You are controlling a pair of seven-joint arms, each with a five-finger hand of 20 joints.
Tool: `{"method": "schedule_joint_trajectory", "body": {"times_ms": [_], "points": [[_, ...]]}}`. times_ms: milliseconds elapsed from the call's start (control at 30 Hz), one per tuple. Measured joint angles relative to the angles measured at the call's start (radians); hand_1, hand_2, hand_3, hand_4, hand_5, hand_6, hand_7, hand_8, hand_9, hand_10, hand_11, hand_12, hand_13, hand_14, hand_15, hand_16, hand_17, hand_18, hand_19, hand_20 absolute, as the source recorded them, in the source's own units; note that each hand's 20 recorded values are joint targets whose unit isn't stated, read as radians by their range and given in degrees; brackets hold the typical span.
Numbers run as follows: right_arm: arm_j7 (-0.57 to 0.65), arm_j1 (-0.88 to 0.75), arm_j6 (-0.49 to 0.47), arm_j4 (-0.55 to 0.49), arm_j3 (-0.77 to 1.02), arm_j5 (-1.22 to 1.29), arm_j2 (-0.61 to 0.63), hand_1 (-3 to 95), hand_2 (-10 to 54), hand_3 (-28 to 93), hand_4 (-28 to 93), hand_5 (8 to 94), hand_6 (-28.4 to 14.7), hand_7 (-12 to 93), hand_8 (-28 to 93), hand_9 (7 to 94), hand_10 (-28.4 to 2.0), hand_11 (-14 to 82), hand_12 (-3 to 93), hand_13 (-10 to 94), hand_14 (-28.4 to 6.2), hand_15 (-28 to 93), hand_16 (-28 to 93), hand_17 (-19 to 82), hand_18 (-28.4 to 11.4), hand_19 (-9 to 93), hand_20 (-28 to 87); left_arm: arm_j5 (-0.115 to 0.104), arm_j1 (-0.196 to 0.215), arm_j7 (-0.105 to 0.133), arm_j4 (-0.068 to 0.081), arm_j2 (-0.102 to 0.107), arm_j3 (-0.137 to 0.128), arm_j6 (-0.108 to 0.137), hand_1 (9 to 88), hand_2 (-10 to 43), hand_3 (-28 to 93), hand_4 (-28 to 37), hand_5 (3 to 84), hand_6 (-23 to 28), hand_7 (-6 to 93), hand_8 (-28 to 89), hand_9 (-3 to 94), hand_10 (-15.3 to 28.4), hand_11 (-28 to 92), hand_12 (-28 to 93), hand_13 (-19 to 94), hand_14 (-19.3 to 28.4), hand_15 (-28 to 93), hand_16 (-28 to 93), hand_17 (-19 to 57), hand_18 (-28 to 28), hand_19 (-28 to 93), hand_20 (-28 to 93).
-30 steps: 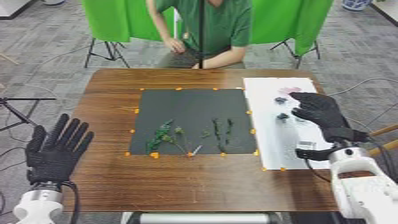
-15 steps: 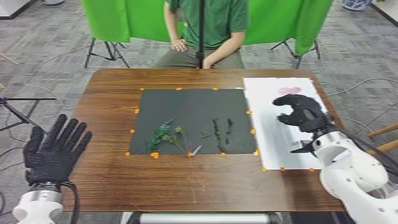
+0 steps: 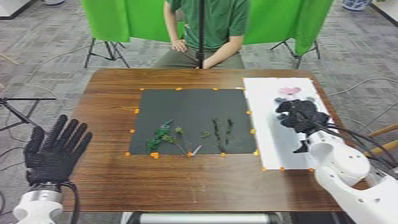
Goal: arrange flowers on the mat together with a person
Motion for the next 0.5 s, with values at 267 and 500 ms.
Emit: {"method": "schedule_joint_trajectory", "body": {"times_ms": [267,500], "points": [[-0.006,0.013,0.032,0.014,-0.041,0.010,-0.005,70.7,-9.5,53,-28,65.8,4.1,35,-4,76.7,-5.1,9.0,40.9,71,-1.0,26,48,31,-12.0,65,48,-0.013,-0.001,-0.001,0.001,0.000,0.007,0.008,24.9,15.9,66,-28.3,41.5,5.9,6.2,-9,37.0,12.7,13,5,28,12.7,24,-8,-2.6,11.1,24,11],[-0.014,0.011,0.117,-0.016,-0.060,0.071,0.002,70.0,-9.5,56,-28,66.4,3.7,36,-4,77.6,-5.3,9.2,41.3,71,-1.6,27,47,31,-12.3,65,48,-0.014,-0.002,-0.001,0.001,0.000,0.007,0.011,24.7,15.9,66,-28.3,41.6,6.0,6.1,-9,37.0,12.8,13,5,28,12.7,24,-8,-2.6,11.1,24,11]]}}
